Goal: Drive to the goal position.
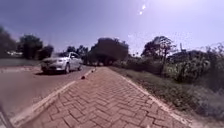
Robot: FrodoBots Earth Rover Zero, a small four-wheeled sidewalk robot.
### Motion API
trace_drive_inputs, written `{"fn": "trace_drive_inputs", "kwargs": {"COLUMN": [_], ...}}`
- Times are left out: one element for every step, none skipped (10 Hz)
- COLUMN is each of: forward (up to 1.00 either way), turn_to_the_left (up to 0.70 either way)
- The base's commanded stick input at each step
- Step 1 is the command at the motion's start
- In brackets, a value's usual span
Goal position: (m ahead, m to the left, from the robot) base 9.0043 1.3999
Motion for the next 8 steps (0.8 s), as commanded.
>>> {"fn": "trace_drive_inputs", "kwargs": {"forward": [0.30, 0.30, 0.30, 0.30, 0.30, 0.30, 0.30, 0.30], "turn_to_the_left": [0.00, 0.00, 0.00, 0.00, 0.00, 0.00, 0.00, 0.00]}}
